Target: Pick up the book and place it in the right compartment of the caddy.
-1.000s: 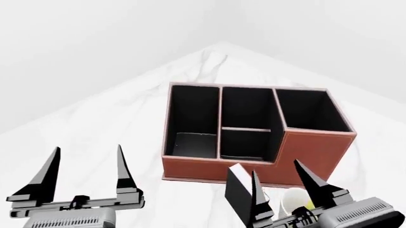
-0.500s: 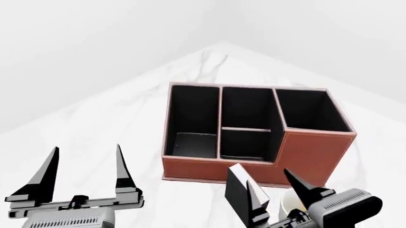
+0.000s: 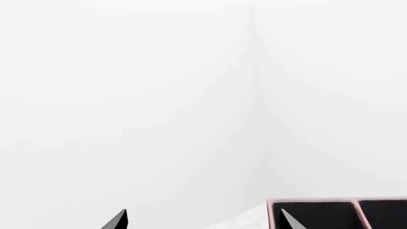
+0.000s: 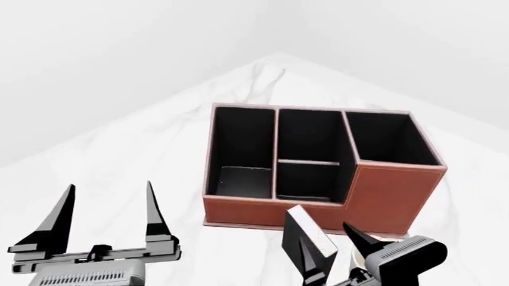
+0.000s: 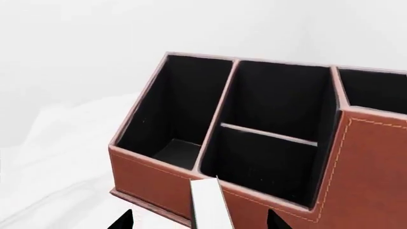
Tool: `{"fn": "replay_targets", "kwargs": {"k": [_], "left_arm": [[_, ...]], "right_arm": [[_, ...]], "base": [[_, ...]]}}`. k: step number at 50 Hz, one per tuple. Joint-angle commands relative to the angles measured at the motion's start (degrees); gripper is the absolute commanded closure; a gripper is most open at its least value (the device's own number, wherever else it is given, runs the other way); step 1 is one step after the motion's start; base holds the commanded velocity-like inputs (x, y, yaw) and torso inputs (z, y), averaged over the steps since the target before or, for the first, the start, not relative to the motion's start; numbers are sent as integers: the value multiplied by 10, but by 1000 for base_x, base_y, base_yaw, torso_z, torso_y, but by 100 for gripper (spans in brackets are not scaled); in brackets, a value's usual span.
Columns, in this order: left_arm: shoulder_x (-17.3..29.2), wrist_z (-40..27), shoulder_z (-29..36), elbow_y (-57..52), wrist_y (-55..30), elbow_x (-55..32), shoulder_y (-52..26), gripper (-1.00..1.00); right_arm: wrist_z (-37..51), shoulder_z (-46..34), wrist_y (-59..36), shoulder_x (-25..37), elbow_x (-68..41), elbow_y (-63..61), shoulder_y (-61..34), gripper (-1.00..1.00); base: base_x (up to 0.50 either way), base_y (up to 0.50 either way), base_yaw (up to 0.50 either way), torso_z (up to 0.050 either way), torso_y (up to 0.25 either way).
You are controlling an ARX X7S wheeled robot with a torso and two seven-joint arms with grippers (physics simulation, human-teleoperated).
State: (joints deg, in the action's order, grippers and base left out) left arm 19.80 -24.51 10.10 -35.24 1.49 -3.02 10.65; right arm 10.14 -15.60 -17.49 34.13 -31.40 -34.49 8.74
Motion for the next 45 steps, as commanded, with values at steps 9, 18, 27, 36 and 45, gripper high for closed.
{"fn": "replay_targets", "kwargs": {"k": [9, 18, 27, 36, 45], "left_arm": [[2, -3, 4, 3, 1, 0, -2, -100], [4, -5, 7, 4, 1, 2, -1, -100], [5, -6, 8, 4, 1, 2, -2, -100], [6, -9, 10, 7, 1, 3, -3, -100], [6, -11, 11, 11, 3, 4, -3, -100]], "right_arm": [[-11, -8, 11, -5, 10, 37, -7, -100], [-24, -12, 30, -7, 25, 65, -15, -100], [-35, -17, 37, -6, 31, 80, -22, -100], [-41, -19, 40, -3, 33, 88, -26, -100], [-60, -13, 50, -3, 16, 108, -33, -100]], "base": [[0, 0, 0, 0, 0], [0, 0, 0, 0, 0], [0, 0, 0, 0, 0], [0, 0, 0, 0, 0], [0, 0, 0, 0, 0]]}}
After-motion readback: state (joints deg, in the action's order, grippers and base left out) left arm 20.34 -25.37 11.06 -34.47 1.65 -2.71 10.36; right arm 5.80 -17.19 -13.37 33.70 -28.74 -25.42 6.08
